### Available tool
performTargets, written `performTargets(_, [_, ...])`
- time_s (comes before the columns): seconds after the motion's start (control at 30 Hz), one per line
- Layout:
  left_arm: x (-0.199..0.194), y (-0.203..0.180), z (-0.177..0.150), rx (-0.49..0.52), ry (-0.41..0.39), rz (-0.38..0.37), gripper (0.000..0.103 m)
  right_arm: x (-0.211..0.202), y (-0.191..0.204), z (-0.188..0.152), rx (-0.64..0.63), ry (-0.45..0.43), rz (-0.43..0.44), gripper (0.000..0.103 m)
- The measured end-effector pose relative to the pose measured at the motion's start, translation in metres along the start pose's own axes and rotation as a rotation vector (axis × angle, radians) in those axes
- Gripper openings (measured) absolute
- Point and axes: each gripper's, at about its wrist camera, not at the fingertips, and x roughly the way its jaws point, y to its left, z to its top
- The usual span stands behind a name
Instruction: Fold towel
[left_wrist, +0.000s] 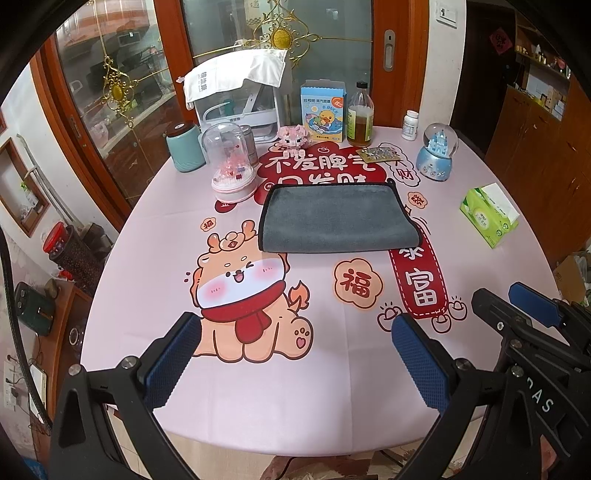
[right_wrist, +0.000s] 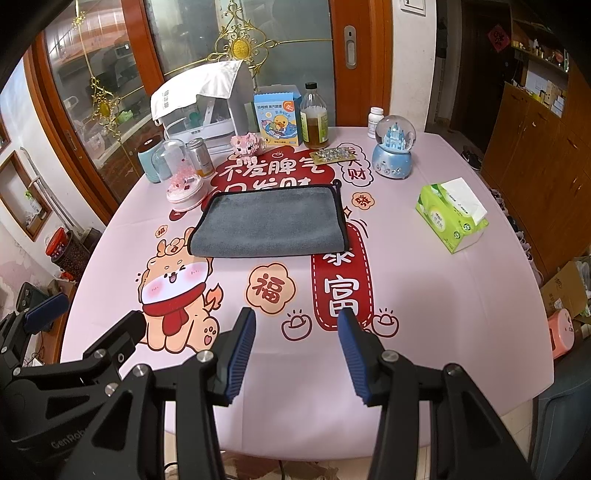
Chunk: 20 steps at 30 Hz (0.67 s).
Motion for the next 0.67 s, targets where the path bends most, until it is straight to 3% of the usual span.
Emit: performTargets(0.67, [0.0004, 0.0001, -0.0002, 0.008, -0.005, -0.006, 0.102, 0.0005, -0.0019, 0.0034, 0.008, 0.000, -0.004, 0.047])
